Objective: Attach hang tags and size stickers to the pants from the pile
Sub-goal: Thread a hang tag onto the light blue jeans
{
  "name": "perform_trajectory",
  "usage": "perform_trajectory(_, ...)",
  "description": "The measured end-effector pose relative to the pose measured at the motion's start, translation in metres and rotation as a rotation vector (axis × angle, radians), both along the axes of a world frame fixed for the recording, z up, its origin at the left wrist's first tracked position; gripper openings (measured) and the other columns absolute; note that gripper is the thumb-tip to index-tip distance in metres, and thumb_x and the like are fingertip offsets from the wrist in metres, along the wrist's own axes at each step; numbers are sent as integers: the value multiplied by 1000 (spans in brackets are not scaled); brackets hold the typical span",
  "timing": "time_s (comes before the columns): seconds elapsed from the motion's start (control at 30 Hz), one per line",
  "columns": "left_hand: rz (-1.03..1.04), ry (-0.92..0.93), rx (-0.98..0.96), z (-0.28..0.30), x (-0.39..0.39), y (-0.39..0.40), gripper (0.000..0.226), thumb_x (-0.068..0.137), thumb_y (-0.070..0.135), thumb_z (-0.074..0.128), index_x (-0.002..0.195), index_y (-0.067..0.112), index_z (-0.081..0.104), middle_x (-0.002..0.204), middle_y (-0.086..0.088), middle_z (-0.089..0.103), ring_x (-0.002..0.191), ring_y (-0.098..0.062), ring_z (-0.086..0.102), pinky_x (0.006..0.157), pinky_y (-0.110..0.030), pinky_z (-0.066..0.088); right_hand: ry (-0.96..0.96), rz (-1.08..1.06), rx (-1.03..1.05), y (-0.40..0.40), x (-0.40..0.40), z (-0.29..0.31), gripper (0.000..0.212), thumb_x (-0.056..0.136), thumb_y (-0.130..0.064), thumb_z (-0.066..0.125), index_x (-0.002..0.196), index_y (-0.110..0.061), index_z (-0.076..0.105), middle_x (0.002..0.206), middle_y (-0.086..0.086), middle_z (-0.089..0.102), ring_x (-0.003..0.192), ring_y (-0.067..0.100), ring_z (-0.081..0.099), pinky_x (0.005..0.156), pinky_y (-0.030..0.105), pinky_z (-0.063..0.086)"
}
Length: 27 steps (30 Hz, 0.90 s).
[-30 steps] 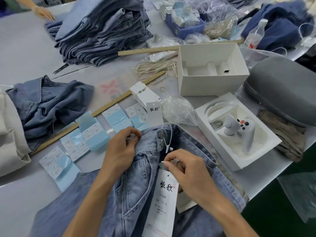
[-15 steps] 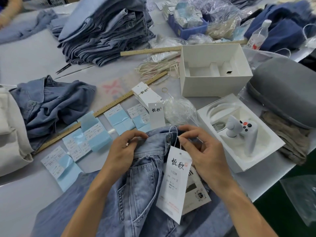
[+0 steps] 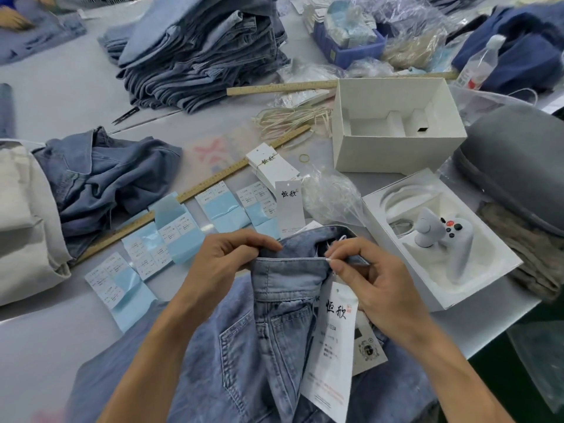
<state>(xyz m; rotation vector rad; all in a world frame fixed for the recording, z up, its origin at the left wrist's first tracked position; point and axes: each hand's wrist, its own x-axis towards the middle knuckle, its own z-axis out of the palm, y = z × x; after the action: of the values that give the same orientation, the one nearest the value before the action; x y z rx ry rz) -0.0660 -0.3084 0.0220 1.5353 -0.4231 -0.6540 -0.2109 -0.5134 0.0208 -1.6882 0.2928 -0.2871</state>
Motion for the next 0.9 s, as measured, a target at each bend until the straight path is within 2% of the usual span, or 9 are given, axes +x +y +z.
perform_trajectory(0.17, -67, -213, 138, -1, 0, 4, 16, 87, 42, 76, 96, 29, 80, 99, 1, 77, 96, -16, 71, 79, -26, 57, 3, -35, 16, -2, -3, 0, 6, 91, -19, 67, 93, -21, 72, 108, -2, 73, 106, 20, 69, 86, 20, 54)
perform_trajectory(0.27, -25, -476, 338, -9, 5, 6, 12, 84, 23, 84, 89, 31, 76, 90, 10, 73, 88, -13, 68, 69, -21, 51, 1, -84, 37, 1, -5, 0, 6, 89, -23, 68, 92, -27, 72, 107, -3, 72, 99, 16, 70, 82, 24, 56)
perform_trajectory(0.33, -3, -637, 551, -11, 6, 6, 18, 86, 10, 80, 92, 26, 73, 94, 11, 69, 91, -12, 63, 76, -29, 50, 70, -130, 52, 3, -8, -1, 4, 88, -28, 71, 92, -28, 72, 96, -2, 73, 83, 17, 69, 73, 32, 56)
perform_trajectory(0.4, 36, -876, 719, -8, 0, -2, 26, 85, 2, 77, 104, 19, 72, 112, 0, 65, 105, -23, 58, 87, -39, 50, 152, -148, 3, 6, -10, -5, 5, 91, -26, 72, 91, -31, 72, 87, -4, 73, 75, 11, 68, 66, 29, 54)
perform_trajectory(0.47, 71, -999, 561, -2, -15, -19, 28, 88, 0, 71, 113, 13, 70, 121, -5, 62, 110, -24, 58, 91, -36, 49, 189, -113, -67, 13, -11, -7, 11, 94, -23, 71, 90, -33, 71, 88, -10, 74, 77, 8, 70, 66, 22, 54)
perform_trajectory(0.53, 10, -898, 396, 7, -31, -41, 21, 99, 23, 62, 119, 18, 67, 119, 4, 63, 109, -15, 58, 91, -28, 47, 201, -85, -124, 19, -9, -7, 13, 94, -23, 71, 89, -34, 70, 90, -15, 73, 78, 7, 70, 66, 16, 52)
perform_trajectory(0.6, -80, -767, 440, 7, -35, -54, 30, 99, 40, 60, 124, 23, 64, 114, 11, 61, 107, -10, 54, 90, -27, 45, 199, -93, -147, 23, -9, -8, 12, 95, -23, 71, 90, -34, 70, 88, -14, 73, 77, 6, 70, 65, 16, 52)
perform_trajectory(0.73, -63, -581, 392, -3, -21, -51, 18, 92, 27, 75, 108, 23, 71, 102, 11, 65, 96, -9, 59, 85, -29, 50, 178, -139, -122, 21, -10, -7, 11, 96, -25, 70, 90, -34, 69, 83, -5, 73, 72, 25, 69, 67, 42, 56)
perform_trajectory(0.9, 9, -308, 298, -9, -13, -45, 18, 90, 20, 77, 100, 34, 72, 92, 13, 71, 89, -7, 67, 78, -25, 55, 114, -208, -40, 13, -3, -2, 16, 94, -17, 72, 90, -33, 72, 99, -11, 70, 84, 13, 70, 61, 19, 52)
